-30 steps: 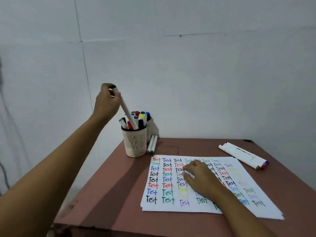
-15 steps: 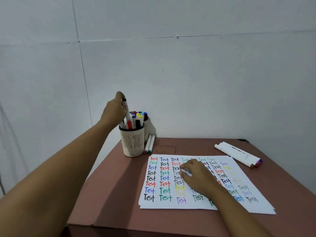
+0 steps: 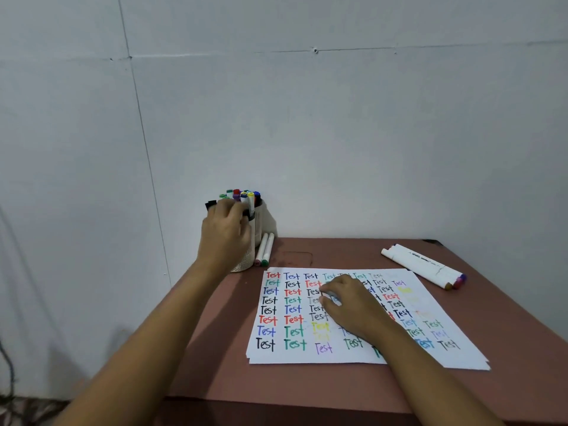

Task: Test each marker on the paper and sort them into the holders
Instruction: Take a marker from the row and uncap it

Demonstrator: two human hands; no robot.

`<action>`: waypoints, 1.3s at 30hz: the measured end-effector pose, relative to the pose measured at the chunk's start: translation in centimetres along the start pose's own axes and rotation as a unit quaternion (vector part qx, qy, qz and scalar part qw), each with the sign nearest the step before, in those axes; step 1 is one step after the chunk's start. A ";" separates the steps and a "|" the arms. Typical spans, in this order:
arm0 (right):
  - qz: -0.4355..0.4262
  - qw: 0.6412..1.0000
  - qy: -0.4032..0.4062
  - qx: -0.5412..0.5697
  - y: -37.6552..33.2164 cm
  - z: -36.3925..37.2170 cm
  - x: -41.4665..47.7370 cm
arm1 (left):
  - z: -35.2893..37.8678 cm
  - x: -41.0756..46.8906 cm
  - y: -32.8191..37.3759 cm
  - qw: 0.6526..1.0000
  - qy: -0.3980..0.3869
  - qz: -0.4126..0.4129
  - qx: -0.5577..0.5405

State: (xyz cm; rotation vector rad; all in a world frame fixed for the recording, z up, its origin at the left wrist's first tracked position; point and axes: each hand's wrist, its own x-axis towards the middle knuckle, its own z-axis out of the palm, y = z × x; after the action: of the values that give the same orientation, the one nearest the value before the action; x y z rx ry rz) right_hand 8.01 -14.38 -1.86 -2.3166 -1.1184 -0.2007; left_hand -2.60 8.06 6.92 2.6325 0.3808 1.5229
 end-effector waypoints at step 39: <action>0.128 0.971 0.079 0.184 -6.3 4.0 11.9 | 4.1 -7.5 -1.1 0.946 -0.291 -0.143 -0.020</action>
State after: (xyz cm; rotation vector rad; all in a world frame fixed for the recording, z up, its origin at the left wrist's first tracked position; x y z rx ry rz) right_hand 10.43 -1.00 1.65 -2.0443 -0.7017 -0.0700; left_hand -2.83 7.42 -1.67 2.6778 0.6254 0.6207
